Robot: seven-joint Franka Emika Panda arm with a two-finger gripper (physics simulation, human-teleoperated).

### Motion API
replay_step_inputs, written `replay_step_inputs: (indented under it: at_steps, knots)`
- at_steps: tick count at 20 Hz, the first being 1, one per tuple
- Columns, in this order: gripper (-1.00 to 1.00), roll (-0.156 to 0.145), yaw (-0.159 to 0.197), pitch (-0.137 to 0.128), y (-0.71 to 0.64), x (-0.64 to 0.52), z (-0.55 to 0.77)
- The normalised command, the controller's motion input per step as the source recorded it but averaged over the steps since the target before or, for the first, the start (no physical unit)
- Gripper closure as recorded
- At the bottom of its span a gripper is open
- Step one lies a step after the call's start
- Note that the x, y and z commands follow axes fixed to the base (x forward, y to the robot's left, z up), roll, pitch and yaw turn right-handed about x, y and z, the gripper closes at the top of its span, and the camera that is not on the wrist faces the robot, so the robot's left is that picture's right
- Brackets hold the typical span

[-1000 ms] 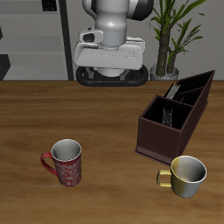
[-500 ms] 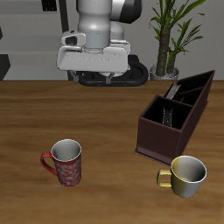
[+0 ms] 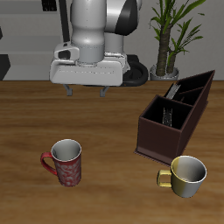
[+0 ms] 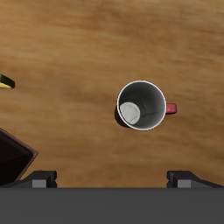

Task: Place the black book into the left desk caddy's front compartment and place the yellow book into the left desk caddy's right compartment and place the red mug into the left desk caddy's left compartment

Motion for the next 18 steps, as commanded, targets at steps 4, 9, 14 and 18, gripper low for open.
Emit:
replay_step_inputs:
  at_steps: [4,9,14,18]
  knots:
    - [-1.00,0.027,0.028,0.003,-0.07,0.19,-0.09]
    - [-1.00,0.010,0.005,0.014,-0.16,0.23,-0.04]
    - [-1.00,0.001,0.019,-0.029,-0.10,0.20,-0.10]
    - [-1.00,0.015,0.033,0.022,-0.05,0.28,-0.35]
